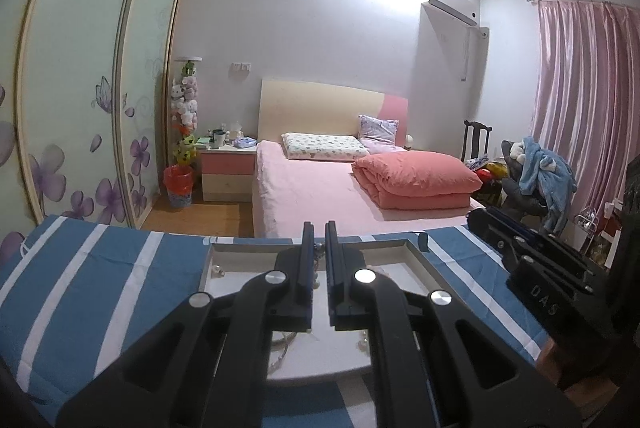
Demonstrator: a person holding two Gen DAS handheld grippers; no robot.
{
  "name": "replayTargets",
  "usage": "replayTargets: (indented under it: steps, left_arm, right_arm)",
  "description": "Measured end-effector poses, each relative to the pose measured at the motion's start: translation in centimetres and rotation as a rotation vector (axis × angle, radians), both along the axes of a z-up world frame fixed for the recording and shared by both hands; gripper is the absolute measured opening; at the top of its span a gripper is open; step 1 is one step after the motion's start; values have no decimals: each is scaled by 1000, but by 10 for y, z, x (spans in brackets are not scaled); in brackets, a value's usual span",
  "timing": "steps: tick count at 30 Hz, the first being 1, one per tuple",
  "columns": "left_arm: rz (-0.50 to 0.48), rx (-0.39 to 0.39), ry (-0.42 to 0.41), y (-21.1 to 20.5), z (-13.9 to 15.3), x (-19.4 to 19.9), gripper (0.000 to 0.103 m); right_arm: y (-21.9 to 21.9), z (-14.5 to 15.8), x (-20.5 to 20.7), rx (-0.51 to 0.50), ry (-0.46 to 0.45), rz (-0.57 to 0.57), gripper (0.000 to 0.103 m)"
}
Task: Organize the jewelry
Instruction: 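Lower both earrings into the grey tray and open both grippers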
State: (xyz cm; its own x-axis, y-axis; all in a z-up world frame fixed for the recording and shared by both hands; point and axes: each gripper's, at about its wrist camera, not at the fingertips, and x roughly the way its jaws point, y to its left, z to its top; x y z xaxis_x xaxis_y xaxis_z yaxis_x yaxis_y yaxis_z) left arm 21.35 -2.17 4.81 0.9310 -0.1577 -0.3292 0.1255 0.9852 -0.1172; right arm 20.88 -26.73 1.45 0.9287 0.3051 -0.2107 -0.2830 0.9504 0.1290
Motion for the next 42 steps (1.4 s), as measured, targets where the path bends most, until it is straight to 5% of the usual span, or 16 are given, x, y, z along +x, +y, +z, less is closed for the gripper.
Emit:
replayTargets:
  steps: [18,33,35,38,42]
  left_arm:
    - [6,-9,90,-2,-47,51,6]
    - [21,-3,194,-1,-81,75,7]
    - [34,-12,207,2,-83,77,19]
    - [53,-39,210,9,-83,78,28]
    - [63,-63,215,15,-82,78,29]
  right_arm:
    - [4,-50,51,25,190,15,17]
    - [22,-64,65,-22,252,29,18]
    - [23,-63,65,-28,251,24,21]
    - [20,-60,66,-13,244,10,46]
    - [17,-61,66,-4,239,6,47]
